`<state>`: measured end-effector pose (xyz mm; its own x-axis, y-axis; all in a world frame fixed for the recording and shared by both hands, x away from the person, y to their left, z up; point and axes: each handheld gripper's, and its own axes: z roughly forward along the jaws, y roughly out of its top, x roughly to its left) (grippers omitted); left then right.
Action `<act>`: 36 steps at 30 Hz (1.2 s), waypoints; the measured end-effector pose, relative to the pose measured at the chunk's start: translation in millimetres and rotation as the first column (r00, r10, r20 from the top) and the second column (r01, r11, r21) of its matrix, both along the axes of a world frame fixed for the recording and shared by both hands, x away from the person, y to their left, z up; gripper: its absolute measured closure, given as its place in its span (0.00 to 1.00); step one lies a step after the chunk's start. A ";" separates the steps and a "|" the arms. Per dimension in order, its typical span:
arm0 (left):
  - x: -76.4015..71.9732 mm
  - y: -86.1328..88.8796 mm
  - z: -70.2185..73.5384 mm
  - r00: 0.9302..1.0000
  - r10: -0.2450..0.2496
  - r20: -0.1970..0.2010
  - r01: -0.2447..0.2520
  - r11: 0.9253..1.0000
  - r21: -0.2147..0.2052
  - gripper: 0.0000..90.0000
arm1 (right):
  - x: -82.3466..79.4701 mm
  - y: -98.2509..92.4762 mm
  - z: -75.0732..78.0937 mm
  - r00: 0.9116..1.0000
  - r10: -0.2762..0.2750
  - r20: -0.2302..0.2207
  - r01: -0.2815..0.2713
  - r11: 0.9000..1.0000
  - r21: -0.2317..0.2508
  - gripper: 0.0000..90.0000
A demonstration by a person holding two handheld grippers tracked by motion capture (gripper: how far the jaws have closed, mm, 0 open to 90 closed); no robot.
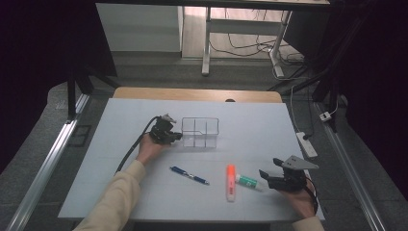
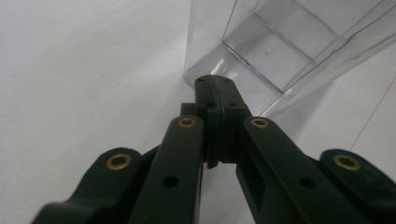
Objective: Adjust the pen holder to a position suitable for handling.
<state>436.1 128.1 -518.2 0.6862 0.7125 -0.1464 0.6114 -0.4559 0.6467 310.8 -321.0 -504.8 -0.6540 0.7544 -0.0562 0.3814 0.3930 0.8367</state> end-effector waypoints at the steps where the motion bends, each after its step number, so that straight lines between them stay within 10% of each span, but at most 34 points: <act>1: 0.1 -1.5 0.0 1.000 -0.001 0.001 0.001 1.000 -0.001 0.98 | 0.0 -0.1 0.1 1.000 -0.001 0.000 0.001 1.000 -0.002 0.27; 17: -18.7 17.6 20.1 0.995 -0.054 0.080 0.055 0.998 -0.010 0.97 | -0.5 -2.5 0.5 1.000 -0.003 0.000 0.003 1.000 0.009 0.27; 36: -63.4 57.2 40.0 0.985 -0.131 0.112 0.131 0.991 0.002 0.44 | -1.2 -2.1 1.1 1.000 -0.003 0.002 0.003 1.000 0.005 0.27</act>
<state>372.6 185.4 -478.2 0.7859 0.6147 -0.0674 0.4707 -0.5239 0.7099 309.6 -323.1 -503.8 -0.6518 0.7565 -0.0535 0.3810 0.3876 0.8394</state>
